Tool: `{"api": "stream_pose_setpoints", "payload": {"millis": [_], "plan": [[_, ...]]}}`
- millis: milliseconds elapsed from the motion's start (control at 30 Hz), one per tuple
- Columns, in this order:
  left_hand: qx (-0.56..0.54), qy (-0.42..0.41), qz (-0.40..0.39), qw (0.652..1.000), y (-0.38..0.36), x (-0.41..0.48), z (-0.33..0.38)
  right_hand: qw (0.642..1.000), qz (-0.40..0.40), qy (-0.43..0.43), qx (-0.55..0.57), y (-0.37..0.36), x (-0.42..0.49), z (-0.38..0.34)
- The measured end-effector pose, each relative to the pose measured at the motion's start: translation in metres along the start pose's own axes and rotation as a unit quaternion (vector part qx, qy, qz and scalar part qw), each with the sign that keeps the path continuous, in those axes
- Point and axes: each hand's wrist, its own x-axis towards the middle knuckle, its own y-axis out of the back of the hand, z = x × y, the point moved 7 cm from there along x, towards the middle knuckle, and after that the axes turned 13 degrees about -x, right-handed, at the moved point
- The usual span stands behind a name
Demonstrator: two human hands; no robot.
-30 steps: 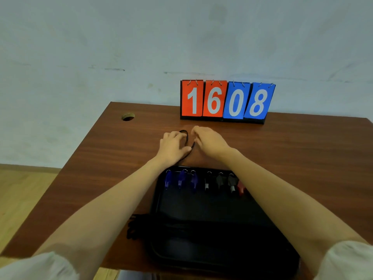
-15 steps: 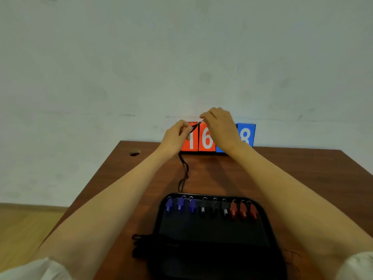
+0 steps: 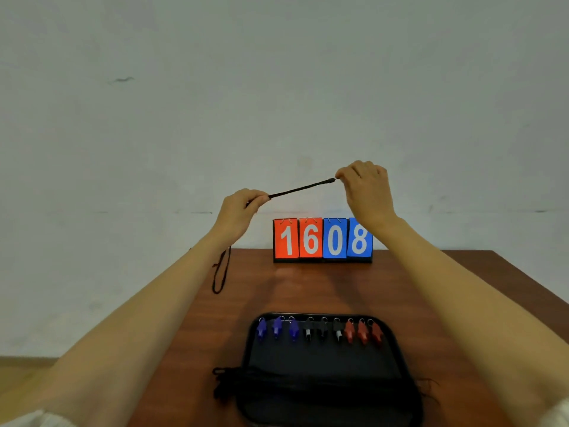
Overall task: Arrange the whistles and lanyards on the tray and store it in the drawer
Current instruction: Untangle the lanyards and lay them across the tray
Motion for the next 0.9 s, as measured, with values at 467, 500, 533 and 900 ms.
{"api": "stream_pose_setpoints", "payload": {"millis": [467, 500, 533, 900], "plan": [[0.135, 0.129, -0.037, 0.982, 0.001, -0.079, -0.077, 0.965, -0.239, -0.085, -0.068, -0.015, -0.117, 0.06], [0.13, 0.138, -0.026, 0.981, 0.001, -0.086, -0.081, 0.961, -0.255, -0.082, -0.075, -0.016, -0.127, 0.061], [0.129, 0.145, -0.019, 0.981, 0.0, -0.092, -0.085, 0.955, -0.273, -0.081, -0.079, -0.017, -0.136, 0.062], [0.173, 0.283, -0.12, 0.936, -0.034, -0.183, -0.159, 0.831, -0.551, 0.013, -0.07, -0.025, -0.255, 0.041]]}}
